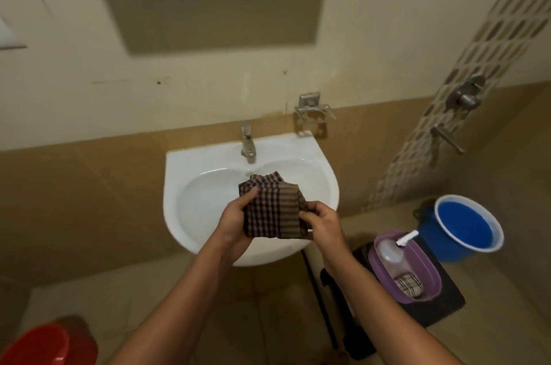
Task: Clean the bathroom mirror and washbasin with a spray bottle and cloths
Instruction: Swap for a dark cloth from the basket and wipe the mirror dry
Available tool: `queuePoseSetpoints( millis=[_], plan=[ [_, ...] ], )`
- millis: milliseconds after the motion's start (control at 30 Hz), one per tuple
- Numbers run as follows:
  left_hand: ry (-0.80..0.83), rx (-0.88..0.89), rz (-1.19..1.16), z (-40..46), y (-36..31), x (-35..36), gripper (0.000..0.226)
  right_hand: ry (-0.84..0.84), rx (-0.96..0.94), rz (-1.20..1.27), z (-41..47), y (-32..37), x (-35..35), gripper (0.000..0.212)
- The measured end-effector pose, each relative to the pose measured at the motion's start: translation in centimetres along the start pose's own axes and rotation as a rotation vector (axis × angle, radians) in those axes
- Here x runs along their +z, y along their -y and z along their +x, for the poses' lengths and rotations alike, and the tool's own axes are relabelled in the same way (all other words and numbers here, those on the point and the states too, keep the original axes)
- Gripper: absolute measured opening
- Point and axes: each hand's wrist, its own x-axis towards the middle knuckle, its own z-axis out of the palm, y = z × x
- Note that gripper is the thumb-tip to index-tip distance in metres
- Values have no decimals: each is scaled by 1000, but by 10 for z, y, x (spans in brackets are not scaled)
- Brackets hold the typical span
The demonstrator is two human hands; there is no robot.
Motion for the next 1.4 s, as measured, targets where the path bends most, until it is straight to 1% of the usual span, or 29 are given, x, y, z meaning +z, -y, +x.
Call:
queuePoseSetpoints(
  millis=[100,133,167,233,300,367,400,433,500,533,567,633,767,833,900,967,1100,1167,1200,1267,1300,1367,1400],
  plan=[
    [-2,84,62,-10,-25,-11,39,-163,-109,-198,0,10,17,5],
    [-10,121,85,-12,-33,-14,37,-199,-146,-215,-1,15,22,4],
    [-21,161,121,-13,-40,-16,36,-182,-163,-197,-3,22,28,2],
    [-43,229,227,-14,-51,-15,34,-35,-98,-64,-7,38,42,11],
    [-63,302,354,-12,-57,-8,27,170,19,149,-5,52,55,31],
    [-50,405,506,-8,-56,5,22,370,86,394,3,64,67,55],
    [-41,485,625,-4,-55,10,27,445,99,517,7,70,73,64],
    [-38,572,774,1,-53,15,36,482,113,630,11,77,77,69],
    [-70,727,1010,10,-56,25,51,509,139,807,19,92,82,76],
    [-88,777,1074,13,-59,28,54,516,137,859,23,98,84,77],
    [-94,815,1115,17,-62,32,56,520,134,896,28,103,84,72],
    [-77,865,1177,23,-70,40,60,521,146,963,42,110,83,55],
    [-22,909,1166,32,-85,51,64,512,158,1027,61,133,77,40],
    [-33,943,1164,33,-96,54,60,540,164,1042,69,142,77,40],
    [-67,992,1203,33,-110,54,58,590,169,1038,74,152,79,45],
    [-125,1064,1252,30,-130,52,57,631,120,1017,77,166,82,47],
    [-291,1272,1335,18,-194,49,55,618,-51,932,75,208,83,44],
    [-384,1369,1376,7,-232,48,57,564,-161,877,70,231,87,47],
    [-428,1404,1389,2,-249,46,58,522,-222,861,67,240,91,54],
    [-504,1476,1395,-11,-285,45,62,425,-348,830,56,266,101,79],
    [-535,1520,1387,-17,-302,45,63,383,-395,835,51,280,106,85],
    [-596,1608,1387,-25,-336,47,65,278,-495,843,44,307,117,81],
    [-637,1648,1405,-30,-354,48,67,229,-556,832,39,324,123,84]
  ],
)
